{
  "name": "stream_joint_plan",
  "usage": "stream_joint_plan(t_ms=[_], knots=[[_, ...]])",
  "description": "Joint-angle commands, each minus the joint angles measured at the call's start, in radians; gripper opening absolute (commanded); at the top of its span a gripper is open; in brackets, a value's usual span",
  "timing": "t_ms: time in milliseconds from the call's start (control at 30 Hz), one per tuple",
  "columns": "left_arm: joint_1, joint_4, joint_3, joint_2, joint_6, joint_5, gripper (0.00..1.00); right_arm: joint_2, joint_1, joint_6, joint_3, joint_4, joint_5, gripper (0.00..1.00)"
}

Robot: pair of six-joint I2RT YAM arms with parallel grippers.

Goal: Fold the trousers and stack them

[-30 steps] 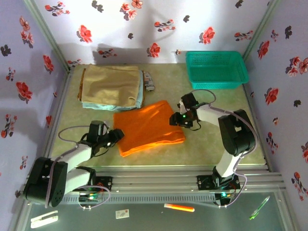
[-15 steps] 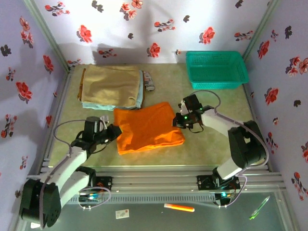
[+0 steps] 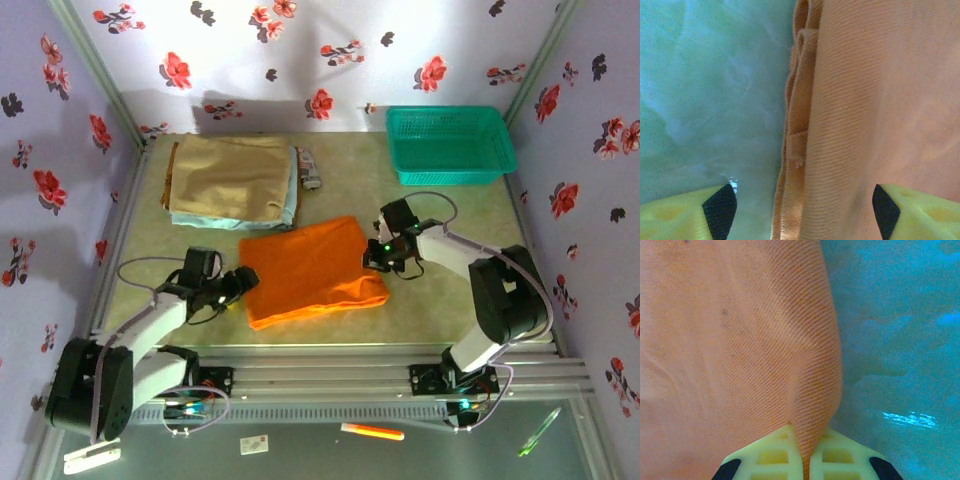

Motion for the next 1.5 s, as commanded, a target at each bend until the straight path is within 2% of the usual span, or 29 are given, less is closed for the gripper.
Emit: stream_joint_plan(t_ms=[0, 233, 367, 600, 633, 700, 800, 900, 967, 1033, 1100, 1167, 1267, 1367, 1467], knots=[[-0.01, 0.198, -0.036, 0.105, -0.027, 0.047, 0.71, 0.006, -0.005, 0.007, -0.008, 0.021, 0.006, 0.0], [-0.138, 0.386, -0.057, 0.103, -0.136, 0.075, 0.55, 0.033, -0.007, 0.013, -0.016, 0.044, -0.003, 0.0], [-0.204, 0.343, -0.01, 0.08, -0.118, 0.044, 0.52, 0.05, -0.007, 0.023, -0.027, 0.072, -0.015, 0.0], [-0.224, 0.441, -0.056, 0.093, -0.181, 0.064, 0.48, 0.04, -0.007, 0.026, -0.038, 0.082, -0.014, 0.0], [-0.228, 0.397, -0.054, 0.08, -0.17, 0.055, 0.47, 0.041, -0.007, 0.025, -0.039, 0.081, -0.014, 0.0], [-0.233, 0.266, -0.035, 0.05, -0.133, -0.004, 0.48, 0.04, -0.009, 0.024, -0.042, 0.082, -0.014, 0.0], [-0.232, 0.168, -0.037, 0.027, -0.116, -0.052, 0.57, 0.04, -0.009, 0.028, -0.045, 0.088, -0.017, 0.0], [-0.233, 0.126, -0.048, 0.028, -0.107, -0.072, 0.62, 0.04, -0.009, 0.033, -0.046, 0.095, -0.021, 0.0], [-0.235, 0.125, -0.054, 0.04, -0.106, -0.077, 0.61, 0.039, -0.008, 0.035, -0.047, 0.094, -0.021, 0.0], [-0.242, 0.15, -0.054, 0.071, -0.102, -0.077, 0.52, 0.037, -0.009, 0.034, -0.046, 0.094, -0.021, 0.0], [-0.247, 0.209, -0.055, 0.126, -0.093, -0.071, 0.38, 0.036, -0.009, 0.034, -0.048, 0.093, -0.02, 0.0], [-0.247, 0.337, -0.057, 0.194, -0.056, -0.045, 0.18, 0.032, -0.009, 0.034, -0.047, 0.091, -0.019, 0.0], [-0.243, 0.47, -0.124, 0.256, -0.048, -0.037, 0.0, 0.018, -0.009, 0.032, -0.047, 0.08, -0.02, 0.0], [-0.241, 0.462, -0.124, 0.225, -0.047, -0.035, 0.0, -0.014, -0.01, 0.024, -0.045, 0.051, -0.01, 0.0], [-0.241, 0.277, -0.053, 0.085, -0.025, -0.067, 0.0, -0.065, -0.014, 0.026, -0.039, 0.019, 0.006, 0.0]])
